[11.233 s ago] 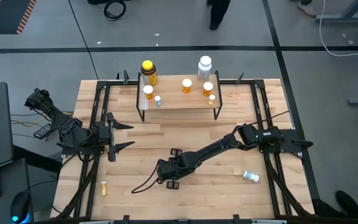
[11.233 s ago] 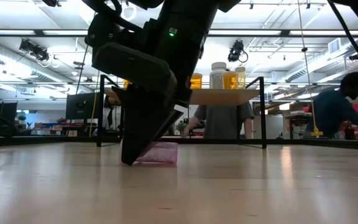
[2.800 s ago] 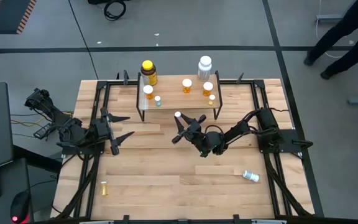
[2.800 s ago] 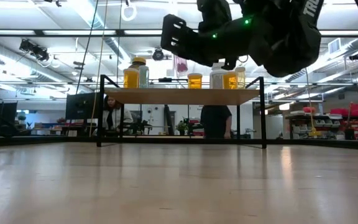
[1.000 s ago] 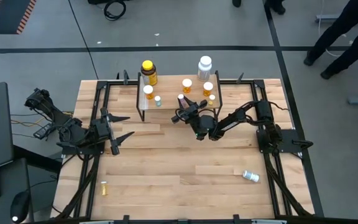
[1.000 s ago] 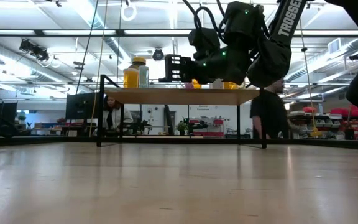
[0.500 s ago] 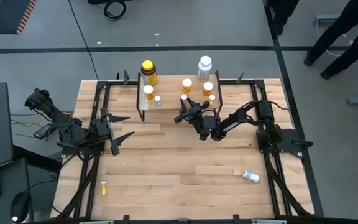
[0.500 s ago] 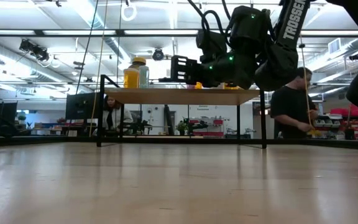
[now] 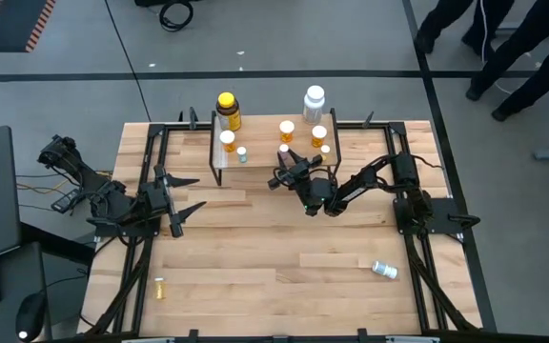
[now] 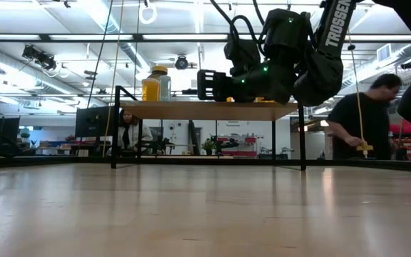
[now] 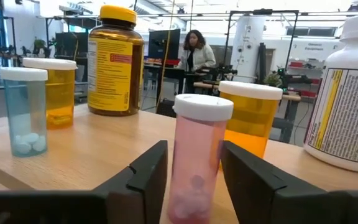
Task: Pick and place medicine bottles onto shelf by color
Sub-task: Put the pink pill bottle on the shelf, then put the small white pill bottle on the shelf
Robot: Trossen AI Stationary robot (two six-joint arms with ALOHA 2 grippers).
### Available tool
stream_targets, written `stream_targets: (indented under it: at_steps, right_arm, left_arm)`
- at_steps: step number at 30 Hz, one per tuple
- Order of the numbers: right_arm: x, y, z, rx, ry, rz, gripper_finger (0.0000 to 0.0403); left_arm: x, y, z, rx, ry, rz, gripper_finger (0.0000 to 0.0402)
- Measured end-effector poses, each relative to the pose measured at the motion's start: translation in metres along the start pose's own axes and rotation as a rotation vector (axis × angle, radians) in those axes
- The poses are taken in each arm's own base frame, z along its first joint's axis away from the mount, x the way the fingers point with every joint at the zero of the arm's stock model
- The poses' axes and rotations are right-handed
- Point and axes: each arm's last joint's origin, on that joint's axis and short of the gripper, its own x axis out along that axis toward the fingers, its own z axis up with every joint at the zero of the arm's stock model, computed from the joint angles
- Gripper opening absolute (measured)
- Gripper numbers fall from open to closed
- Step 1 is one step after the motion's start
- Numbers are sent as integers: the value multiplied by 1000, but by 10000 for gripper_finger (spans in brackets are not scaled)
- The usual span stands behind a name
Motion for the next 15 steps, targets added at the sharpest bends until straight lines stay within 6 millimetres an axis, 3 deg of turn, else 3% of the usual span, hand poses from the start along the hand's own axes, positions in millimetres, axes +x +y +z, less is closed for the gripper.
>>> stream_targets:
  at_steps: [7,15]
  right_arm:
    - [-3,2,1,4,-3,10,202]
    - [-17,8,5,-43,-7,15,220]
  left_arm:
    - [0,0,0,0,0,0,283]
    - [0,0,0,0,0,0,283]
